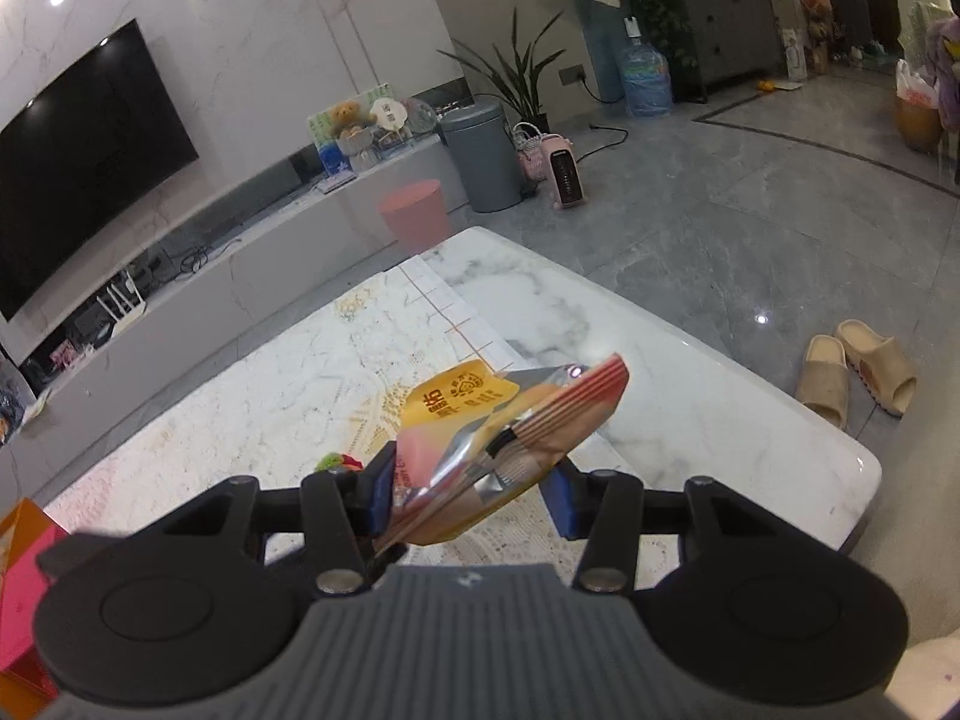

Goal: Organize soft objects
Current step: 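Lift the snack bag with the right tool while the left tool grasps the orange crocheted fruit, then carry the crocheted fruit and snack bag over the orange box with both tools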

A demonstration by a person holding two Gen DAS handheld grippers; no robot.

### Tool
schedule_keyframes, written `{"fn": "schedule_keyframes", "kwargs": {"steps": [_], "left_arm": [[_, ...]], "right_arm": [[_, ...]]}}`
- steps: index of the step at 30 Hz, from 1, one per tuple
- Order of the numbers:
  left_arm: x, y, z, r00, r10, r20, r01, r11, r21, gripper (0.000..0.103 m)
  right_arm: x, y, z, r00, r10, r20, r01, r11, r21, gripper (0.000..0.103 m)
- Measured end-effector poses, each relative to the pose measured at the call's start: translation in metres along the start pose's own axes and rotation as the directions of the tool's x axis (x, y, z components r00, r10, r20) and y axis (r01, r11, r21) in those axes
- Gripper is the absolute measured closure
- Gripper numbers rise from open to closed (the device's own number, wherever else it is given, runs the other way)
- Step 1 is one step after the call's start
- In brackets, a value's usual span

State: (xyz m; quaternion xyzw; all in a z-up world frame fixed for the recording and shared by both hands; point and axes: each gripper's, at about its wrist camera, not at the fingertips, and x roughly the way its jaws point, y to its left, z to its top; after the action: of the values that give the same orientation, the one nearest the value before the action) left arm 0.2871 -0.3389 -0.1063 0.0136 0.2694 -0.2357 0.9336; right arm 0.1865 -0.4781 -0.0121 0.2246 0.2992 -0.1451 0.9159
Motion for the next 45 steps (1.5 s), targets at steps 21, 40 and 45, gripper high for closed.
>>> {"fn": "schedule_keyframes", "kwargs": {"steps": [21,40,45], "left_arm": [[0.012,0.067,-0.007,0.998,-0.055,-0.029,0.047,0.976,-0.214,0.056],[-0.092,0.036,0.012,0.993,-0.106,0.057,0.104,0.994,0.038,0.056],[-0.142,0.047,0.031,0.997,-0.028,0.077,0.019,0.993,0.118,0.056]], "right_arm": [[0.006,-0.006,0.001,1.000,0.019,-0.010,-0.019,0.999,0.031,0.054],[0.010,-0.003,-0.001,0.996,0.086,-0.015,-0.085,0.995,0.054,0.054],[0.002,0.013,0.000,0.991,0.131,0.003,-0.131,0.991,0.024,0.054]]}}
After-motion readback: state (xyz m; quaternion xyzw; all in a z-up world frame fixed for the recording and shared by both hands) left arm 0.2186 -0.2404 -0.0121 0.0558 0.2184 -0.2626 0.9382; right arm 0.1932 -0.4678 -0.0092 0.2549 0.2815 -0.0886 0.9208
